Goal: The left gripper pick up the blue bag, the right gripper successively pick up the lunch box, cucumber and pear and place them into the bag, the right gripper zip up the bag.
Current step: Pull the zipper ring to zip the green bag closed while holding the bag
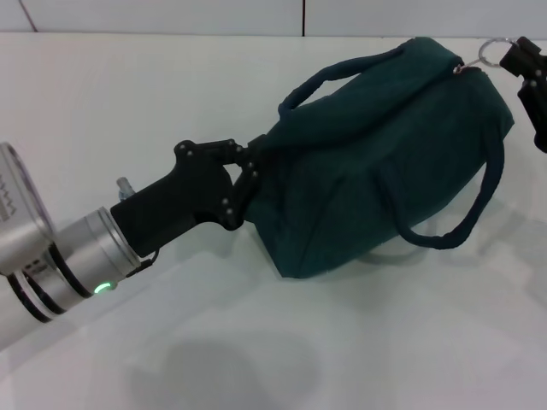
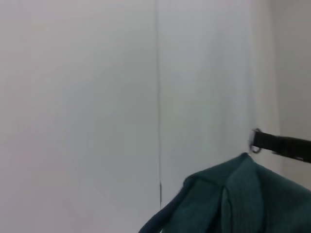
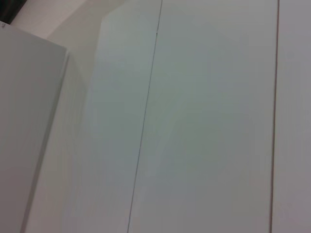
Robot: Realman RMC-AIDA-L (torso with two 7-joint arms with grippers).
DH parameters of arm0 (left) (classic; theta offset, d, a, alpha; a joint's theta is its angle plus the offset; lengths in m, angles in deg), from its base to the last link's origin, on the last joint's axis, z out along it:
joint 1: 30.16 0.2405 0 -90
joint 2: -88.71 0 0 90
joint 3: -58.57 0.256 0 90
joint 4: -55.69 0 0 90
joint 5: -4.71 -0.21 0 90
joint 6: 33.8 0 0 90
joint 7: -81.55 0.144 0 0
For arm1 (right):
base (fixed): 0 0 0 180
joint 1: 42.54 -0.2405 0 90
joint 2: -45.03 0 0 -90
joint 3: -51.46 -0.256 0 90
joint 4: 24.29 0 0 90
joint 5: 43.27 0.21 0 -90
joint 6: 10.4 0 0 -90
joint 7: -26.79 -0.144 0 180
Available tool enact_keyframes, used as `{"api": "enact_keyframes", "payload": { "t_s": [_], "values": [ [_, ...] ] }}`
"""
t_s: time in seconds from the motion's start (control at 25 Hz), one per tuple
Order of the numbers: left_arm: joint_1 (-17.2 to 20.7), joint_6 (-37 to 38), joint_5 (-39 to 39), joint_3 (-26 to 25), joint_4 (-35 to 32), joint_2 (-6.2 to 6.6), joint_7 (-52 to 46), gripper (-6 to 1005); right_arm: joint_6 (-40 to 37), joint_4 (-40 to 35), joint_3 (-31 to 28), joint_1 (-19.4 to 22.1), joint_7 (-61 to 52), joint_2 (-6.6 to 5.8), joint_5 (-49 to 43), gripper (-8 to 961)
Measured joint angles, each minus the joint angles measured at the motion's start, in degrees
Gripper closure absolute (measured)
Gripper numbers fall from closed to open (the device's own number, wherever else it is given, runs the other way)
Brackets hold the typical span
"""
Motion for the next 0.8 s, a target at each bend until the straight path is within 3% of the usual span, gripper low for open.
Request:
{"api": "enact_keyframes", "payload": {
  "t_s": [0.24, 0.48, 0.6, 0.64, 0.8],
  "values": [
    [-0.1, 0.4, 0.8, 0.0, -0.5, -0.31, -3.3, 878, -0.4, -0.4, 1.6, -0.4, 0.0, -0.02, 0.1, 943],
    [2.9, 0.6, 4.9, 0.0, -5.8, -0.51, 1.2, 853, -0.2, -0.6, 2.2, -0.8, 0.1, -0.01, 0.1, 944],
    [2.0, 1.5, 4.8, 0.3, -6.0, -0.11, -3.2, 840, -0.2, -0.6, 2.2, -0.8, 0.1, 0.0, 0.1, 944],
    [0.4, 3.6, 4.2, 0.3, -4.1, 0.2, -8.5, 794, -0.2, -0.6, 2.2, -0.8, 0.1, 0.0, 0.1, 944],
    [-1.9, 7.3, 3.9, 0.2, -0.7, 0.34, -14.2, 610, -0.3, -0.6, 2.3, -0.9, 0.1, 0.0, 0.0, 944]
  ]
}}
